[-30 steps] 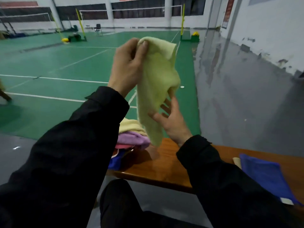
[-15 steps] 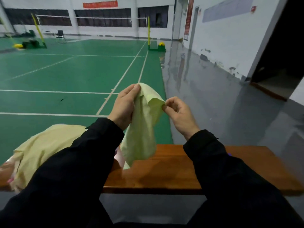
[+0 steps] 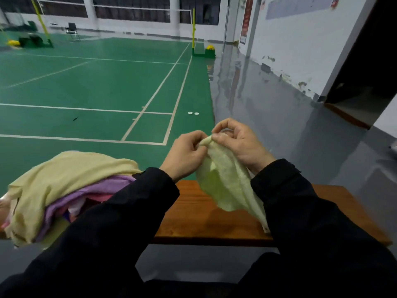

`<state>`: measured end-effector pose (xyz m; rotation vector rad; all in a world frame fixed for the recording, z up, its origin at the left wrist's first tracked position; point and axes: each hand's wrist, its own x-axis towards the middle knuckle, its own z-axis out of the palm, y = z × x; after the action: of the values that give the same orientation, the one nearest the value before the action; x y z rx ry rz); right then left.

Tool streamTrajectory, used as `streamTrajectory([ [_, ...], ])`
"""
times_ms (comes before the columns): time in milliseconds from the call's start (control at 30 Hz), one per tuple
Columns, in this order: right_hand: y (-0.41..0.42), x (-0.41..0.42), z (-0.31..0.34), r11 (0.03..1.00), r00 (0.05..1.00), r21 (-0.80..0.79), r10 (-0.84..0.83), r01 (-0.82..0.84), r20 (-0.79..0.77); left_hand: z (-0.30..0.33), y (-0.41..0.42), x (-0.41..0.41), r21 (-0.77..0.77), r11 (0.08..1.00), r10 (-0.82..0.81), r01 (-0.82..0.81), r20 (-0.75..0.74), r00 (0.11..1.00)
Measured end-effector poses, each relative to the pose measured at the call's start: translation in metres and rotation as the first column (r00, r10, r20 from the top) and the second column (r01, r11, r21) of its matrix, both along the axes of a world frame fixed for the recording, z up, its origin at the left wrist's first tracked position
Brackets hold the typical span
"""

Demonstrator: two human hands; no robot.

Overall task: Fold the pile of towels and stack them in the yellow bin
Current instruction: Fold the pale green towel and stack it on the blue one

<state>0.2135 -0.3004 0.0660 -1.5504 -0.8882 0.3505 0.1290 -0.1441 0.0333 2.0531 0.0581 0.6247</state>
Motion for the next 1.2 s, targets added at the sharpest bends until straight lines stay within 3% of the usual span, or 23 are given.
streamTrajectory([
  [67,-0.010,0.010,0.000,0.969,0.995,-0.244,0.065,-0.045,0.077,0.000,0.001,0.002,0.073,0.986,0.151,-0.151,0.006,0.989],
  [133,-0.019,0.019,0.000,0.851,0.963,-0.522,0.085,0.062,0.254,0.001,0.006,0.001,0.128,0.964,0.228,-0.231,0.033,0.973],
  [200,-0.030,0.029,-0.003,0.758,0.919,-0.622,0.078,0.198,0.387,-0.002,0.018,-0.001,0.221,0.939,0.253,-0.264,0.078,0.964],
  [267,-0.038,0.037,-0.007,0.769,0.890,-0.567,-0.008,0.297,0.455,-0.011,0.036,-0.002,0.333,0.898,0.268,-0.288,0.106,0.958],
  [400,-0.031,0.051,-0.010,0.824,0.840,-0.341,-0.263,0.452,0.475,-0.017,0.062,0.000,0.595,0.754,0.349,-0.277,-0.005,0.937],
  [467,-0.022,0.062,-0.010,0.803,0.811,-0.331,-0.291,0.496,0.508,-0.010,0.067,0.006,0.512,0.790,0.407,-0.338,-0.025,0.913],
  [533,-0.015,0.069,-0.011,0.799,0.819,-0.348,-0.286,0.490,0.497,-0.002,0.068,0.012,0.193,0.934,0.327,-0.300,-0.133,0.935],
  [600,-0.010,0.071,-0.013,0.840,0.874,-0.326,-0.305,0.434,0.378,-0.001,0.068,0.013,-0.086,0.974,0.191,-0.208,-0.169,0.967],
  [667,-0.008,0.068,-0.017,0.883,0.918,-0.269,-0.338,0.385,0.207,-0.004,0.068,0.007,-0.060,0.992,0.091,-0.107,-0.217,0.972],
  [800,-0.016,0.065,-0.028,0.909,0.932,-0.241,-0.360,0.339,-0.046,-0.023,0.076,0.005,0.286,0.953,0.157,-0.103,-0.172,0.972],
  [933,-0.024,0.065,-0.041,0.923,0.938,-0.277,-0.314,0.266,-0.147,-0.034,0.080,0.003,0.224,0.973,0.090,-0.052,-0.165,0.982],
  [1033,-0.023,0.072,-0.049,0.903,0.942,-0.316,-0.329,0.290,-0.074,-0.037,0.085,0.004,0.242,0.967,0.129,-0.076,-0.213,0.968],
  [1200,-0.010,0.087,-0.045,0.812,0.871,-0.336,-0.384,0.476,0.307,-0.019,0.088,0.022,0.268,0.939,0.247,-0.218,-0.079,0.966],
])
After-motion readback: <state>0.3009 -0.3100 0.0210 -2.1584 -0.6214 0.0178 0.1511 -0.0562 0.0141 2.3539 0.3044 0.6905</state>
